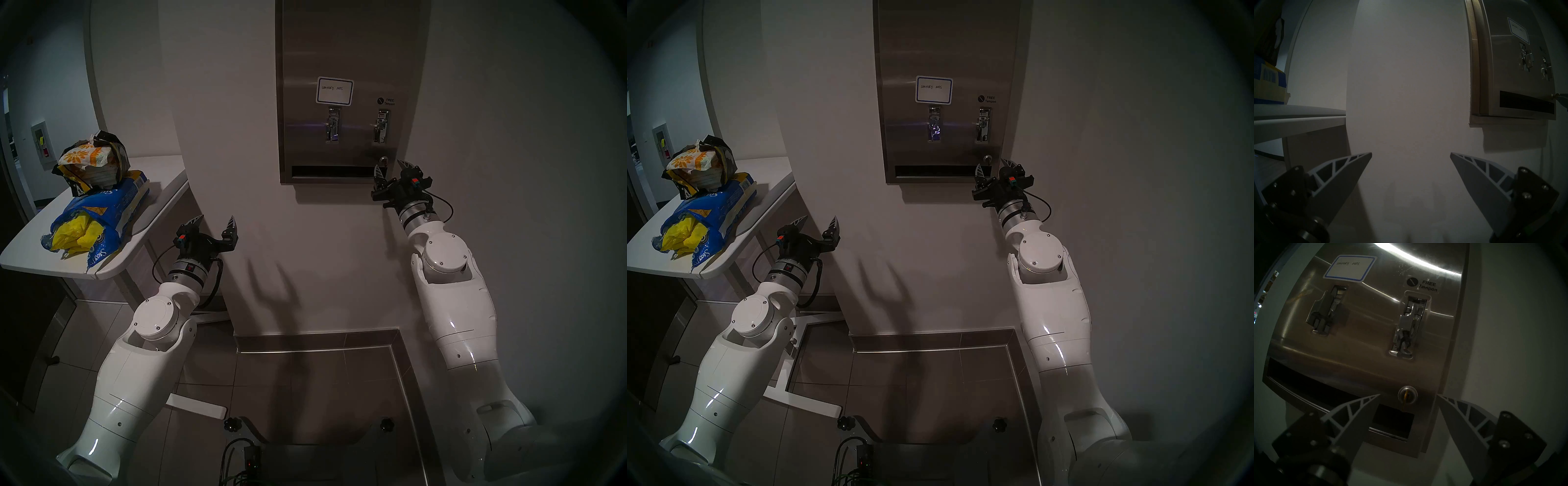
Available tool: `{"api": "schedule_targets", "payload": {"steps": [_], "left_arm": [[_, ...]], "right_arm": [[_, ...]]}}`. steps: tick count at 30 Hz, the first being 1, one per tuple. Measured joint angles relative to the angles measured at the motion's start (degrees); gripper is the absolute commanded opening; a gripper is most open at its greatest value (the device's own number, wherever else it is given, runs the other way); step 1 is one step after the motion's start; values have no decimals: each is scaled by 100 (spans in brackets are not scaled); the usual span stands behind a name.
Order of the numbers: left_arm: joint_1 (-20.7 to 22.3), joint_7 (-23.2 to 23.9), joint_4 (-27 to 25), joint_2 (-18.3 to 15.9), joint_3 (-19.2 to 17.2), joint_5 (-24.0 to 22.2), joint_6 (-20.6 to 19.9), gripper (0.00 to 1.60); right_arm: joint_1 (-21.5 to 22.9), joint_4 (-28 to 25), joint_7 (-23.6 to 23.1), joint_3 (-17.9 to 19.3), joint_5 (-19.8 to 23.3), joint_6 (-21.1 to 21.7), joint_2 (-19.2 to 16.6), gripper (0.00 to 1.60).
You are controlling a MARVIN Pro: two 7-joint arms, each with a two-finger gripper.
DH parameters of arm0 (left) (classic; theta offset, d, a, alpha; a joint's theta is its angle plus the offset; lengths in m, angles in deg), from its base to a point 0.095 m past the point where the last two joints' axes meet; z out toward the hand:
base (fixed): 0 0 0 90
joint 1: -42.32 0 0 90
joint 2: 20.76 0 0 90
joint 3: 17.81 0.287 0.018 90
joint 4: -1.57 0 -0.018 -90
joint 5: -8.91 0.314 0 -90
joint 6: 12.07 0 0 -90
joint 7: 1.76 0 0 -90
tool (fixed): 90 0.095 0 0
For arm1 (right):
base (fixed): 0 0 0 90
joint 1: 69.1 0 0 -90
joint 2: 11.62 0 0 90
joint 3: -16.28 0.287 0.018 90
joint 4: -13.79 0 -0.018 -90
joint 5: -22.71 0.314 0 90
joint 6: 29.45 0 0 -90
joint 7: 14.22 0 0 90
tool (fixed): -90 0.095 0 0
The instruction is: Open the dispenser door, put the pads inside, close the door
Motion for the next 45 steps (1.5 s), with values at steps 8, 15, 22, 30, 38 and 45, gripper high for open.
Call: {"api": "schedule_targets", "payload": {"steps": [8, 15, 22, 30, 38, 45], "left_arm": [[0, 5, 0, 6, -6, 1, 0, 160], [-2, 10, 0, 11, -11, 2, 0, 160], [-2, 14, 0, 16, -15, 3, 0, 160], [-3, 18, 0, 20, -19, 5, 0, 160], [-3, 22, 1, 25, -24, 7, -1, 160], [-4, 26, 1, 29, -26, 8, -1, 160]], "right_arm": [[26, 32, -140, 5, 38, -38, -21, 61], [45, 60, -226, 17, 96, -60, -30, 52], [93, 123, -242, 18, 129, -85, -28, 2], [106, 142, -242, 10, 157, -98, -16, 0], [96, 121, -227, 5, 167, -86, -2, 0], [-7, -39, -215, 12, 153, -21, 2, 0]]}}
